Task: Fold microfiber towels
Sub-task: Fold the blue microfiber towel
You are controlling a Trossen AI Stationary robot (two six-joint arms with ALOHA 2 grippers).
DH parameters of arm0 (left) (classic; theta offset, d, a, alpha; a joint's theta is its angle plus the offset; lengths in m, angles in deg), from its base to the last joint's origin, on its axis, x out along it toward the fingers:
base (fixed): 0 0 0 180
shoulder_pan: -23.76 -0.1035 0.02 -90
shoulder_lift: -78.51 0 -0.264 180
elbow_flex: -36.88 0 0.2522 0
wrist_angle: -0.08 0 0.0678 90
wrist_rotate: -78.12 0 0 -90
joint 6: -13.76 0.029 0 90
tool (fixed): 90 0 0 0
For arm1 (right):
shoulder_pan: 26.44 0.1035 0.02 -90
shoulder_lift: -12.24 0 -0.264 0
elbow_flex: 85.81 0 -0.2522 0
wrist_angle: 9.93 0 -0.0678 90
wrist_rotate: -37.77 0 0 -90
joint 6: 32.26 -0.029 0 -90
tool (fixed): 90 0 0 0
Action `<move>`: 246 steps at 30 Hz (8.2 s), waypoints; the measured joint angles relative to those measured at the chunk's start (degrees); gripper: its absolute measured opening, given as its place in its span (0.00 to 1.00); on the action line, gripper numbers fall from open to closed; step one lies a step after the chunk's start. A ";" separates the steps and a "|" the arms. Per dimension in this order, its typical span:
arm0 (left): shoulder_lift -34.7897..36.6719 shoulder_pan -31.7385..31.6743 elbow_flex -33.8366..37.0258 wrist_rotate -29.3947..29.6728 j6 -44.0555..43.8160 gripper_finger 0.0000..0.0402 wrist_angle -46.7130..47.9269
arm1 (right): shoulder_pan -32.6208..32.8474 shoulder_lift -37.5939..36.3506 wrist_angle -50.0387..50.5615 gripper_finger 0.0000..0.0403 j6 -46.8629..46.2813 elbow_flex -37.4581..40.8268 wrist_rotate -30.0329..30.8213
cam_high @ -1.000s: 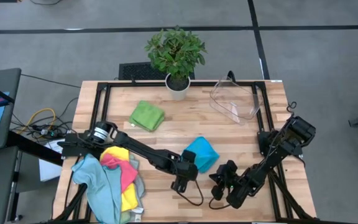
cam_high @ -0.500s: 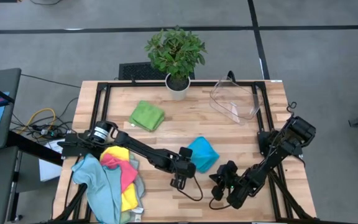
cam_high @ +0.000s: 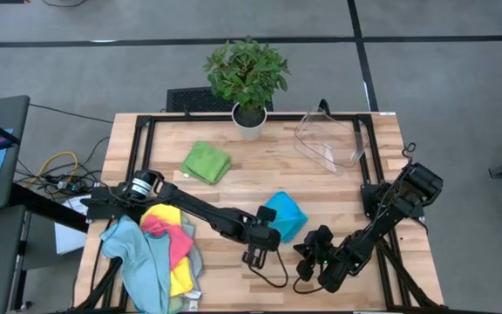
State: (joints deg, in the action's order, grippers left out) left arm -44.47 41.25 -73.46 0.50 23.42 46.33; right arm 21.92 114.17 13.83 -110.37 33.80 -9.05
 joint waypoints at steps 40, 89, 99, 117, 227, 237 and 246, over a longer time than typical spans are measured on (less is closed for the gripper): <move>-2.31 -14.94 1.61 -4.60 0.12 0.01 -16.78 | -5.62 -15.89 20.37 0.11 -4.70 -0.02 5.37; -4.70 -16.10 1.53 -0.03 -7.78 0.01 -23.59 | -13.21 -25.51 2.87 0.15 27.15 19.43 -15.05; -4.68 -16.06 1.53 -0.05 -9.40 0.01 -23.52 | -11.44 -26.18 6.84 0.16 22.62 19.39 -15.65; -3.16 -16.54 0.77 -1.33 -9.64 0.46 -19.47 | -11.23 -25.70 7.30 0.16 22.06 19.39 -16.06; -3.37 -19.27 11.97 -21.76 -42.69 0.24 -17.99 | -20.38 -13.51 13.53 0.40 -11.96 8.87 -24.37; -1.83 -21.51 12.30 -23.01 -46.89 0.02 -15.00 | -18.69 -28.71 22.28 0.37 -11.05 9.09 -15.96; 3.75 -23.73 12.52 -12.40 -45.09 0.01 -0.32 | -16.14 -30.53 23.93 0.39 -19.35 10.04 -11.35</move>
State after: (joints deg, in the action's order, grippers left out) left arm -40.72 17.52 -60.93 -11.90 -21.66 46.01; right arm 5.78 83.64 37.76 -129.72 43.83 -20.40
